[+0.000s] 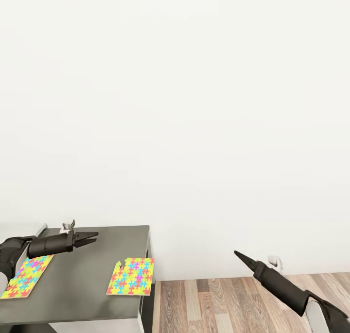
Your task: Put all the toys in the child's room - the three board games (two on the bed and one on the table), the two jigsaw puzzles on the table, and the tennis ball on the table - inside the toy box on the table in the child's room.
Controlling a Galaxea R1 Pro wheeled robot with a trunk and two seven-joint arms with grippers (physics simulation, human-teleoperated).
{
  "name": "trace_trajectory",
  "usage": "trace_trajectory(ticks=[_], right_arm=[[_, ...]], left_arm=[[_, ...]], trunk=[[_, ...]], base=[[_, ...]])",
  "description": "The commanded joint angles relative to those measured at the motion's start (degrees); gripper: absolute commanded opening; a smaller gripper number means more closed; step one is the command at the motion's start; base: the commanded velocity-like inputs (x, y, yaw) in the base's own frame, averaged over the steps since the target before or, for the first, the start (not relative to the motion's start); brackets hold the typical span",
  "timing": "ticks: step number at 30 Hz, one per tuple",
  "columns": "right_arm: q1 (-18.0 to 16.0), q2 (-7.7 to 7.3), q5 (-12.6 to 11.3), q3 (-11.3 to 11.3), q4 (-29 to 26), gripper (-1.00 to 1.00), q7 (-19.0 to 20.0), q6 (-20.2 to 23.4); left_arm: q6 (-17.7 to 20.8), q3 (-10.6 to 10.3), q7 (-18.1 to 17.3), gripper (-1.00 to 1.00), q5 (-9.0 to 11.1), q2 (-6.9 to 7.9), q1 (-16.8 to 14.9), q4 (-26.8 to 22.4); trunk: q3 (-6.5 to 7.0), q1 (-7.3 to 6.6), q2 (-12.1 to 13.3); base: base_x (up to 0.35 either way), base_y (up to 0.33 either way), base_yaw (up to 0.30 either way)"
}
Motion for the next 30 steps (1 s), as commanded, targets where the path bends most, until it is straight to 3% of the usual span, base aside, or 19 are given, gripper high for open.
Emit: trace_trajectory(ticks=[1, 4, 10, 23, 30], right_arm=[[-0.56, 0.07, -0.16, 0.74, 0.5, 1.0, -0.29, 0.69], [-2.47, 0.76, -0.23, 3.59, 2.05, 1.0, -1.2, 1.8], [-4.15, 1.54, 0.0, 5.75, 4.51, 1.0, -1.74, 2.43], [-4.69, 1.66, -0.33, 5.51, 5.13, 1.0, -1.68, 2.67], [-4.7, 1.66, -0.33, 5.45, 5.15, 1.0, -1.61, 2.48]], left_arm=[[0.52, 0.34, -0.43, 1.0, -0.6, -0.11, 0.0, -0.09], [0.34, 0.42, -0.43, 1.0, -0.54, -0.28, 0.14, -0.34], [0.19, 0.55, -0.43, 1.0, -0.49, -1.2, 0.3, -0.49], [0.17, 0.56, -0.43, 1.0, -0.47, -3.53, 0.57, -0.7], [0.18, 0.66, -0.43, 1.0, -0.47, -3.64, 0.58, -0.71]], trunk=[[-0.13, 0.03, -0.13], [-0.13, 0.03, -0.13], [-0.13, 0.03, -0.13], [-0.13, 0.03, -0.13], [-0.13, 0.03, -0.13]], base=[[0.0, 0.0, 0.0], [0.0, 0.0, 0.0], [0.0, 0.0, 0.0], [0.0, 0.032, 0.0], [0.0, 0.011, 0.0]])
